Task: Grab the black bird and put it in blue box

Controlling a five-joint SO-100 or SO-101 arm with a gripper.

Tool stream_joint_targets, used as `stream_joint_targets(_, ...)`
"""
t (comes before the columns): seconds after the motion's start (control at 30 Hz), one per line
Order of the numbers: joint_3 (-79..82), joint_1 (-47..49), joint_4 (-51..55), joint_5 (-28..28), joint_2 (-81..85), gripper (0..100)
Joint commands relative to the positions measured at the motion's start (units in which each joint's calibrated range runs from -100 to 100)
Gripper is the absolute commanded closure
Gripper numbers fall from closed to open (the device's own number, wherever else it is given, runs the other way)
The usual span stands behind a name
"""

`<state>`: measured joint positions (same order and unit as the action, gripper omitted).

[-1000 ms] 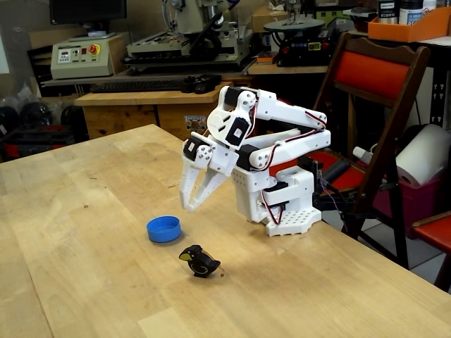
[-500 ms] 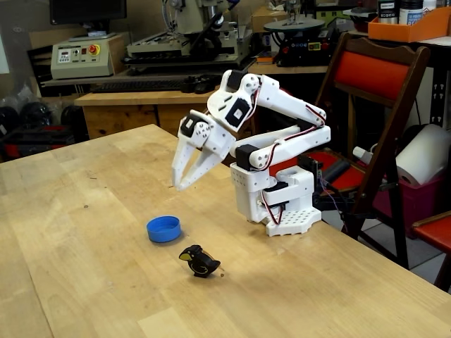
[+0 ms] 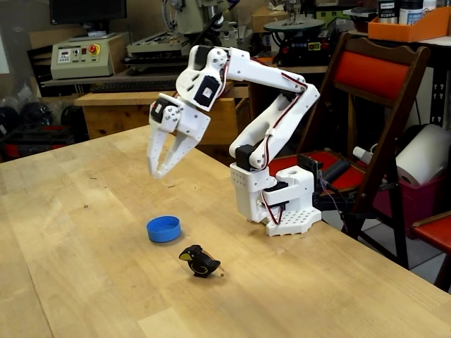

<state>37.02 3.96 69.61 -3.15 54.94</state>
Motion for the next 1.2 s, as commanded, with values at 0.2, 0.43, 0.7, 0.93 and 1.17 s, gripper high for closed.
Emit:
stream_joint_targets(0.2, -11.18, 0.49, 0.11, -0.34, -17.15, 98)
stream_joint_targets(0.43, -11.18, 0.56, 0.11, -0.34, -21.77, 98)
stream_joint_targets(0.7, -11.18, 0.64, 0.03, -0.34, -22.54, 95)
stream_joint_targets(0.93, -11.09, 5.38, 0.9, -0.34, -22.54, 75)
stream_joint_targets(1.17, -11.09, 14.41, 9.2, -0.34, -22.63, 59)
